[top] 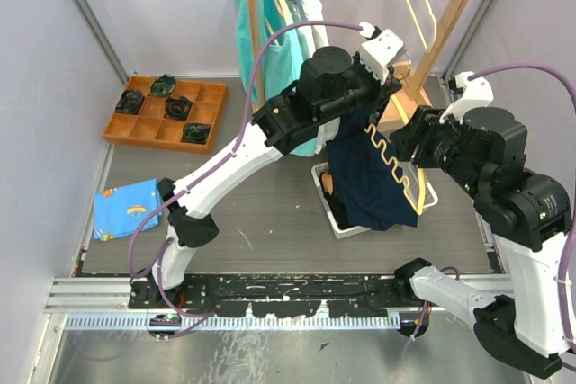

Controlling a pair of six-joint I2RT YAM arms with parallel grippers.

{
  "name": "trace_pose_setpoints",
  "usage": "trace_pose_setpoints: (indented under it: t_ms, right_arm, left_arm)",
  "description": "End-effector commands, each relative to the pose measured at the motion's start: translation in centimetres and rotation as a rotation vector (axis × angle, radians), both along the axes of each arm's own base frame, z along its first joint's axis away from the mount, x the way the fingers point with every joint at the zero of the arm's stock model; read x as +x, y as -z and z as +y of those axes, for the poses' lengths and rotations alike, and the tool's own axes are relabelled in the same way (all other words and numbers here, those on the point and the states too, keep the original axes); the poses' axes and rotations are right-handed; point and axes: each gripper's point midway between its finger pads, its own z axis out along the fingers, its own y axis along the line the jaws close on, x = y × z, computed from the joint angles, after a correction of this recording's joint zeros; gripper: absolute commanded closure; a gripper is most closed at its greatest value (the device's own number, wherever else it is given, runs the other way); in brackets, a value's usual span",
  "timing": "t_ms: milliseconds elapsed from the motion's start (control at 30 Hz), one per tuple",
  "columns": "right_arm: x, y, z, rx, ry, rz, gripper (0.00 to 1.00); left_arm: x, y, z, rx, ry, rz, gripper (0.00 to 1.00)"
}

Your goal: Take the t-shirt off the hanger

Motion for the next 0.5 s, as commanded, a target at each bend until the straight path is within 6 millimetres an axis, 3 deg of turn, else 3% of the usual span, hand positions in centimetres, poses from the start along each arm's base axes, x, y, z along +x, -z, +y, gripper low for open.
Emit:
trace_pose_setpoints:
  t_ms: [0,200,467]
  right_arm:
    - [0.38,0.11,0.13,-0.014,-0.004,-0.002,0.45]
    - [0.79,0.70,0.12,-0.040,-0.003,0.013,0.55]
    - [0.82,0.51,0.05,-0.038,-0.001,-0.001,0.90]
  left_arm:
    - [-1.42,-3.45,0.40,-0.071,0.032,-0.049,1.00]
    - [-1.88,-3.88,0.36,-0.081,0.040,-0.053,1.00]
    - [-2.16,-4.16,0.34,-0.093,0.047,-0.049,1.00]
